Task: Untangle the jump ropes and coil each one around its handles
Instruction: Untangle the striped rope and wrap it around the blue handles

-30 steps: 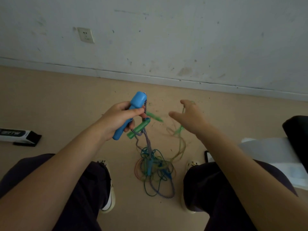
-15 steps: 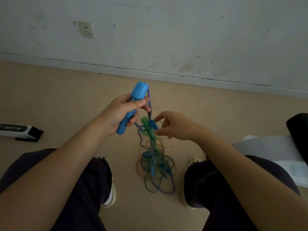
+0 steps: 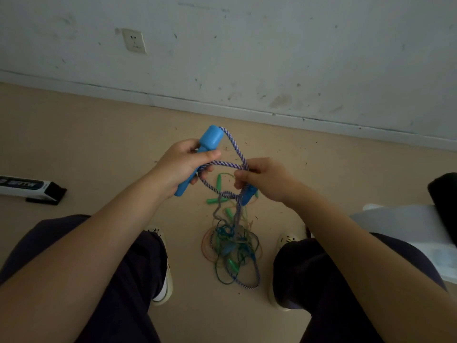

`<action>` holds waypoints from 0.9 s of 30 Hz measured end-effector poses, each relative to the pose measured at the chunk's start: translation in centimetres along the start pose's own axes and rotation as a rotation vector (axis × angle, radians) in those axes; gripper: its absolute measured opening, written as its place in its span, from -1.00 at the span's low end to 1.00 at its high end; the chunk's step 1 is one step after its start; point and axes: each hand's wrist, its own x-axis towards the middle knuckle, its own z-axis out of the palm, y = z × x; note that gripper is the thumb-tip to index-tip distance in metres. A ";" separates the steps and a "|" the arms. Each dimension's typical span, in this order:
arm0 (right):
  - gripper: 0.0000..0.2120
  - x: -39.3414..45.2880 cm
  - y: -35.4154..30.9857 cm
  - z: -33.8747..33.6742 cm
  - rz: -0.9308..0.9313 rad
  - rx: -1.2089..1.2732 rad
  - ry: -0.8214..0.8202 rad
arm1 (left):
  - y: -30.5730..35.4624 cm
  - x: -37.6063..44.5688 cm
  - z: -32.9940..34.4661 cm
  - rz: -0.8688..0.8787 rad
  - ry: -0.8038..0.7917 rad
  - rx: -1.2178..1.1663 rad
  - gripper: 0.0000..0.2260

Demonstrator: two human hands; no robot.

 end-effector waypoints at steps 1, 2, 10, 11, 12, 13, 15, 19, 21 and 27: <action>-0.81 0.0 -0.1 -0.4 -0.015 -0.041 0.003 | -0.1 0.1 -0.1 0.005 0.044 -0.016 -0.86; -0.80 0.0 -0.2 -0.6 -0.027 -0.094 -0.004 | -0.3 0.2 -0.1 0.018 0.078 -0.037 -0.89; -0.79 -0.1 0.3 -1.6 0.005 -0.142 0.107 | -0.6 0.8 -0.8 0.035 0.156 0.084 -0.82; -0.77 -0.2 0.2 -1.8 -0.012 -0.076 0.162 | -0.6 0.9 -0.9 0.003 0.137 0.117 -0.80; -0.77 -0.2 0.0 -2.0 -0.041 -0.018 0.210 | -0.6 0.8 -1.0 -0.025 0.107 0.123 -0.79; -0.79 -0.3 -0.3 -2.1 -0.068 0.040 0.236 | -0.5 0.7 -0.9 -0.046 0.062 0.098 -0.77; -0.83 -0.6 -0.9 -2.3 -0.091 0.192 0.208 | -0.3 0.2 -0.4 -0.059 -0.050 0.046 -0.71; -0.83 -1.4 -2.3 -1.6 -0.074 0.459 0.092 | 0.0 -0.8 1.5 -0.027 -0.201 0.091 -0.65; -0.82 -1.3 -2.5 -1.4 -0.079 0.561 0.093 | 0.1 -1.0 2.1 -0.045 -0.237 0.105 -0.71; -0.81 -0.6 -2.1 -1.1 -0.105 0.568 0.181 | 0.0 -0.9 2.8 -0.110 -0.337 0.083 -0.84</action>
